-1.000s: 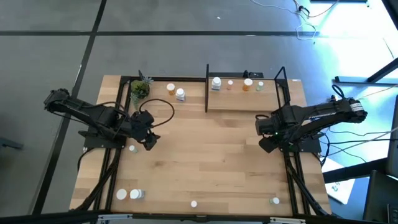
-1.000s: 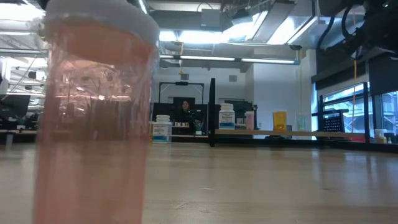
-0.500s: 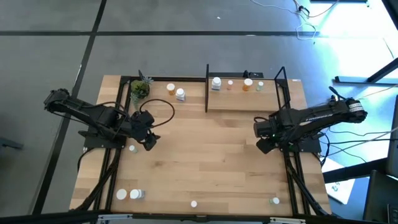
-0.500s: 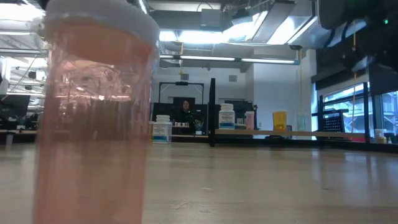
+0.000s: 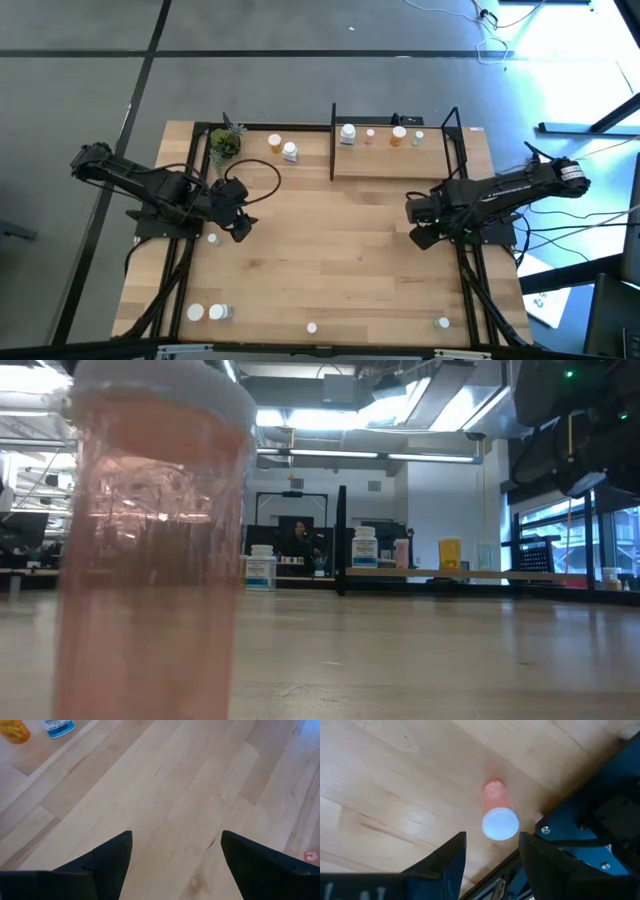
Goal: Pick and place medicine bottles onto shelf by color
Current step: Put the top pink pill bottle on the shelf aligned with the other pink bottle
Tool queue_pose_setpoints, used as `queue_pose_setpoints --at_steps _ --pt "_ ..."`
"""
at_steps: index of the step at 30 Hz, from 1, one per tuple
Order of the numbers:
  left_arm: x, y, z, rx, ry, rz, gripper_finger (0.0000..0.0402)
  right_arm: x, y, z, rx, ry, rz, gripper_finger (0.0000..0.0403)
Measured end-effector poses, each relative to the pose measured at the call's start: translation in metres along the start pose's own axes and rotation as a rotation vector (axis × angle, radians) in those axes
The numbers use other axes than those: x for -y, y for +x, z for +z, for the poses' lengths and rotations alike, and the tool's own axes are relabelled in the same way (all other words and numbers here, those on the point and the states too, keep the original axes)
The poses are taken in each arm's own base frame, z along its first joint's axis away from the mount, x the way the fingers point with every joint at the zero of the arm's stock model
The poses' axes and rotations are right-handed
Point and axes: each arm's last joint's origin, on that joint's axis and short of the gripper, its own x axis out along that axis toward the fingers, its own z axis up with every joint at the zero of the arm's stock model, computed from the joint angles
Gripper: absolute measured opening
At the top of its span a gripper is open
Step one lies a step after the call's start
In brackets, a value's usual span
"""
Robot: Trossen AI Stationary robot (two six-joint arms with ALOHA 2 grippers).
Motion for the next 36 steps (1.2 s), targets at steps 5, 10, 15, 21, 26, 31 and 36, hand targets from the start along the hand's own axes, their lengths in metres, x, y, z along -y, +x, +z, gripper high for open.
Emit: queue_pose_setpoints --at_steps 5,10,15,21,26,31,36 --pt "0.000 0.000 0.000 0.000 0.000 0.000 0.0299 -0.001 0.002 0.002 0.009 0.002 -0.024 0.0184" --pt "0.000 0.000 0.000 0.000 0.000 0.000 0.0299 -0.004 0.006 0.005 0.009 0.010 -0.060 0.0184" --pt "0.000 0.000 0.000 0.000 0.000 0.000 0.0299 -0.006 0.011 0.007 -0.004 0.018 -0.092 0.0184" --pt "0.000 0.000 0.000 0.001 0.000 0.001 0.0299 -0.009 0.016 0.010 -0.021 0.025 -0.127 0.0184" --pt "0.000 0.000 0.000 0.001 0.002 0.002 0.0299 -0.013 0.021 0.013 -0.025 0.003 -0.146 0.0184" --pt "0.000 0.000 0.000 0.003 0.001 0.003 0.0298 -0.016 0.026 0.016 -0.037 0.008 -0.166 0.0184" --pt "0.000 0.000 0.000 0.003 0.001 0.003 0.0298 -0.018 0.030 0.018 -0.058 0.014 -0.187 0.0184"
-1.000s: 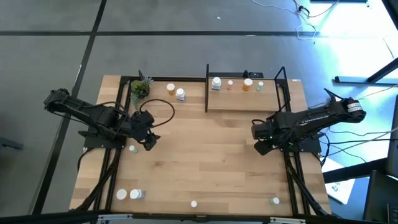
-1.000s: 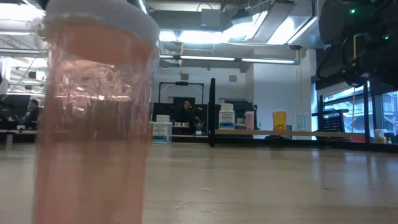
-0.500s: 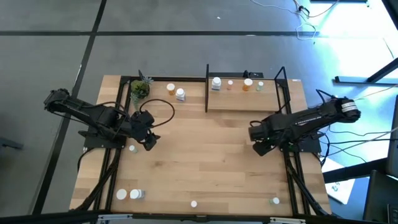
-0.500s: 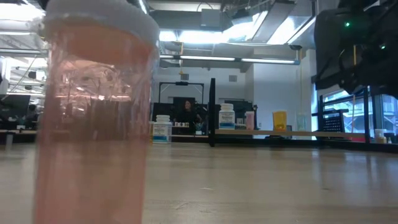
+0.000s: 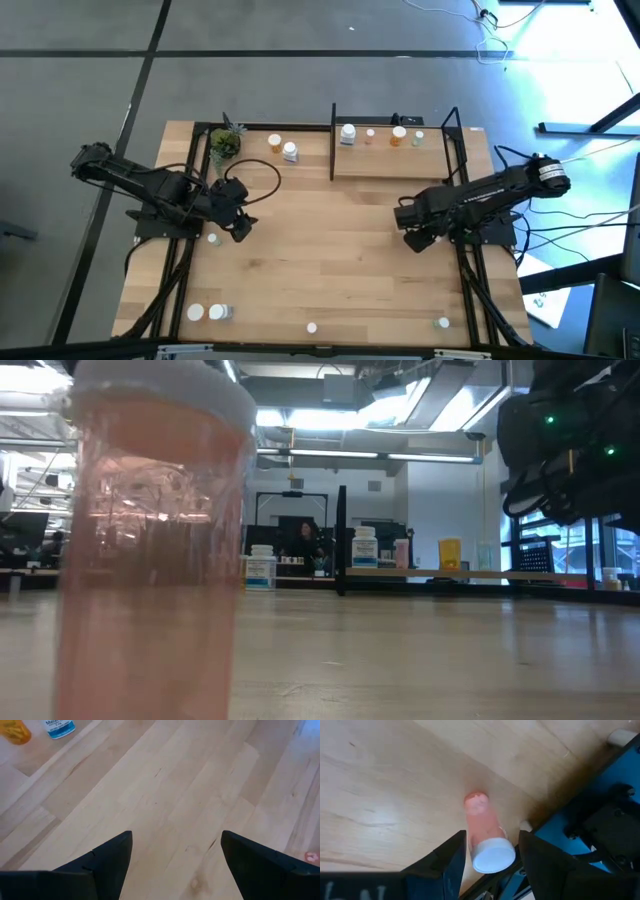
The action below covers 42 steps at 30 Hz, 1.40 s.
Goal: Pick and place medicine bottles onto shelf by color
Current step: Put the top pink pill bottle on the shelf aligned with the other pink bottle
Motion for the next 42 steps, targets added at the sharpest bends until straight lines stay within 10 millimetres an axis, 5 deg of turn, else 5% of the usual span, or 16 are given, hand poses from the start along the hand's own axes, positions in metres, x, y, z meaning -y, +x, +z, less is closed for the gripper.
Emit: queue_pose_setpoints --at_steps 17,31,42 --pt "0.000 0.000 0.000 0.000 0.000 0.000 0.0298 -0.004 0.002 0.003 0.002 -0.004 0.009 0.0124" --pt "0.000 0.000 0.000 0.007 0.000 0.006 0.0298 -0.008 0.000 0.004 0.018 -0.061 0.040 0.0124" --pt "0.000 0.000 0.000 0.014 -0.001 0.011 0.0298 -0.025 -0.056 0.016 0.111 -0.142 0.228 0.0124"
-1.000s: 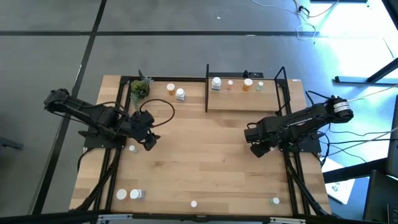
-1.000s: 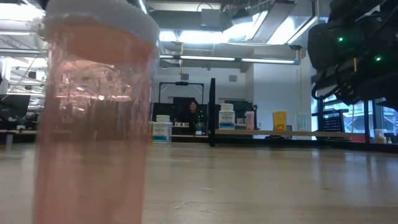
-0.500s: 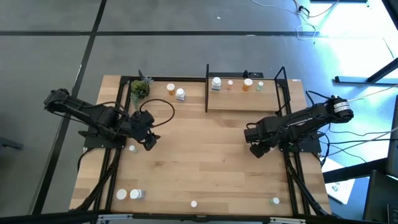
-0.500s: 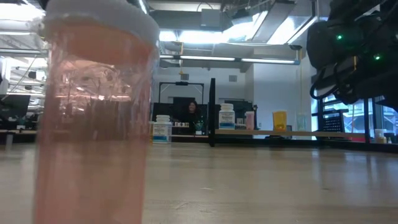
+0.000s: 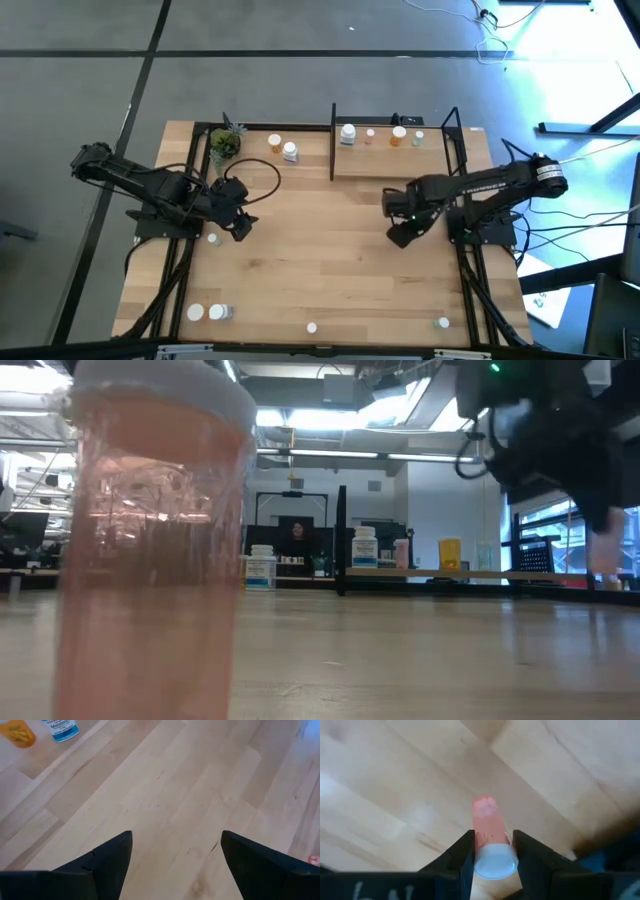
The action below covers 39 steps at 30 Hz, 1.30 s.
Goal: Pick and place medicine bottles onto shelf by color
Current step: Put the top pink pill bottle on the shelf aligned with the other pink bottle
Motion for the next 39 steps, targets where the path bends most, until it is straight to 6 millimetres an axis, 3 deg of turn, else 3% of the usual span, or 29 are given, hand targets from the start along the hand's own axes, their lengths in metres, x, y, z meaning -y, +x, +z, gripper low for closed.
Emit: queue_pose_setpoints --at_steps 10,20,29,39 --pt "0.000 0.000 0.002 0.055 -0.007 0.028 0.0299 -0.002 -0.061 0.024 0.111 -0.129 0.090 0.0124" --pt "0.003 0.000 0.007 0.131 -0.035 0.014 0.0299 0.005 -0.104 0.066 0.181 -0.280 -0.022 0.0124" --pt "0.004 0.000 0.020 0.307 0.005 0.083 0.0299 0.029 -0.115 0.118 0.192 -0.366 -0.111 0.0124" --pt "-0.003 0.011 0.045 0.379 0.071 0.134 0.0299 0.056 -0.097 0.173 0.115 -0.347 -0.148 0.0124"
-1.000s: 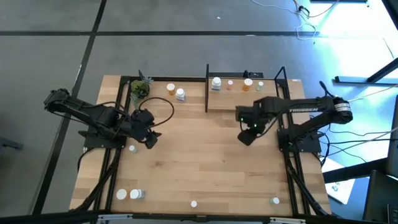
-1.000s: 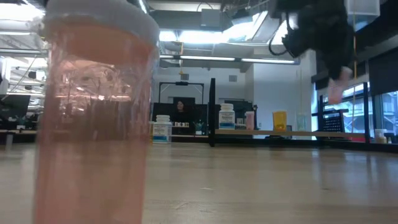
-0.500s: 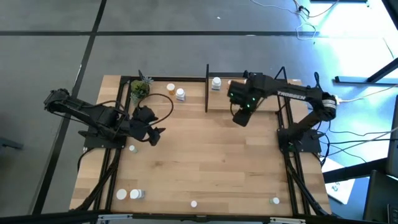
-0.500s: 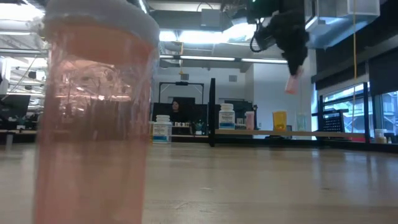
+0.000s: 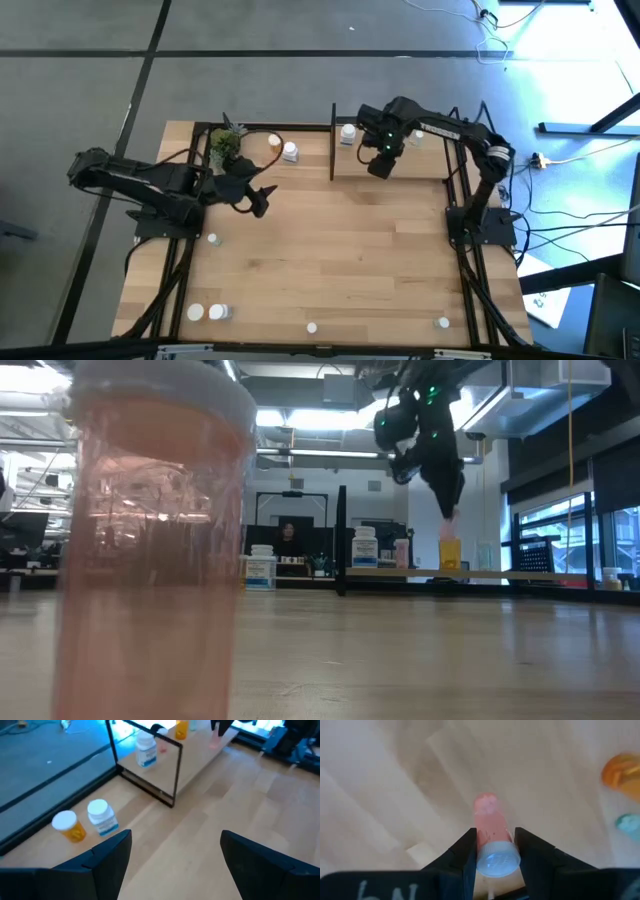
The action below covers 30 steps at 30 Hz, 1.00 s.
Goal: Pick and place medicine bottles onto shelf by color
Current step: Put the top pink pill bottle on the shelf aligned with the other pink bottle
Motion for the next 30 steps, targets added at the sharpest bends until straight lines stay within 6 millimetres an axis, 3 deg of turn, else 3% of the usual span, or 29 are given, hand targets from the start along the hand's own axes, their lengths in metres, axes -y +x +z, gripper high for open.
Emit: queue_pose_setpoints --at_steps 13,30 --pt "-0.008 0.017 0.004 -0.039 -0.009 0.037 0.0299 0.010 0.003 0.058 0.083 -0.031 -0.065 0.0124" --pt "-0.006 0.018 0.005 -0.044 -0.011 0.025 0.0299 0.017 0.013 0.063 0.040 -0.014 -0.108 0.0124"
